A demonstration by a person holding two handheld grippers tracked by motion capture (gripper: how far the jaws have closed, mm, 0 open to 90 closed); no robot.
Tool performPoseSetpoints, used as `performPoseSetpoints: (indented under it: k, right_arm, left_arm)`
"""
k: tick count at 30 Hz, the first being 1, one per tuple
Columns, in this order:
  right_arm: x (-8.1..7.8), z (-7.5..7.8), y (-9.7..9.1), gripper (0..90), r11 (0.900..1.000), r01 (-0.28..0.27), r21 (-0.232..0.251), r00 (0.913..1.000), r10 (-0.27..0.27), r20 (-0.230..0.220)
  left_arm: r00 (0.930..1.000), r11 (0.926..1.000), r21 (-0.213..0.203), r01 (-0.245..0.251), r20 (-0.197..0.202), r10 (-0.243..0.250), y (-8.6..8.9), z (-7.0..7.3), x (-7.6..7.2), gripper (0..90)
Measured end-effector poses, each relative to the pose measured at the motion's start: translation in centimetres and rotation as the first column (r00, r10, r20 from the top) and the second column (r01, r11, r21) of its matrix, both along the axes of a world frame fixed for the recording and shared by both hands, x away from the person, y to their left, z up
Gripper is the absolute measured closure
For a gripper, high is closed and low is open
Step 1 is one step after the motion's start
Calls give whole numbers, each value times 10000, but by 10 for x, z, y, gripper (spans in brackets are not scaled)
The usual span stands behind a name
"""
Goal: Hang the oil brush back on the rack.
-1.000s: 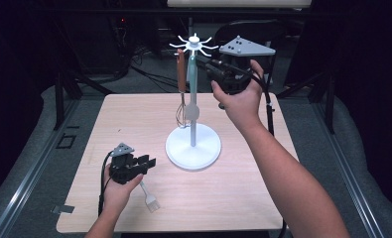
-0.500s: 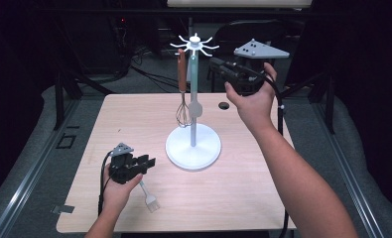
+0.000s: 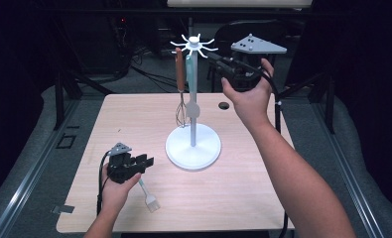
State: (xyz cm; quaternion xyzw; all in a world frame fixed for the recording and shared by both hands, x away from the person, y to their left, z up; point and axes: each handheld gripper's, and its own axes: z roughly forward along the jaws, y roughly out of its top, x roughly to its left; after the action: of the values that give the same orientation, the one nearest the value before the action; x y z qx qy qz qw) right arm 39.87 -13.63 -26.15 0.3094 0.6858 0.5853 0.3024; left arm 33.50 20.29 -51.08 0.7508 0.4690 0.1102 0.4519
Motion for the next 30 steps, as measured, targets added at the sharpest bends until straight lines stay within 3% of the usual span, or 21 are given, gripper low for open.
performPoseSetpoints:
  k: [19,25,30]
  right_arm:
    - [-3,-1,20,900,9991,-428,-27,9990,428,94]
    - [-3,-2,21,900,9991,-393,-123,9992,395,117]
    - [-4,-12,15,900,9991,-208,-372,9998,210,41]
  left_arm:
    - [9999,9999,5,-126,-8,126,4,0,1,629]
    - [9999,9999,21,-159,1,159,5,0,1,629]
    - [9997,9997,-8,-248,6,248,7,0,1,629]
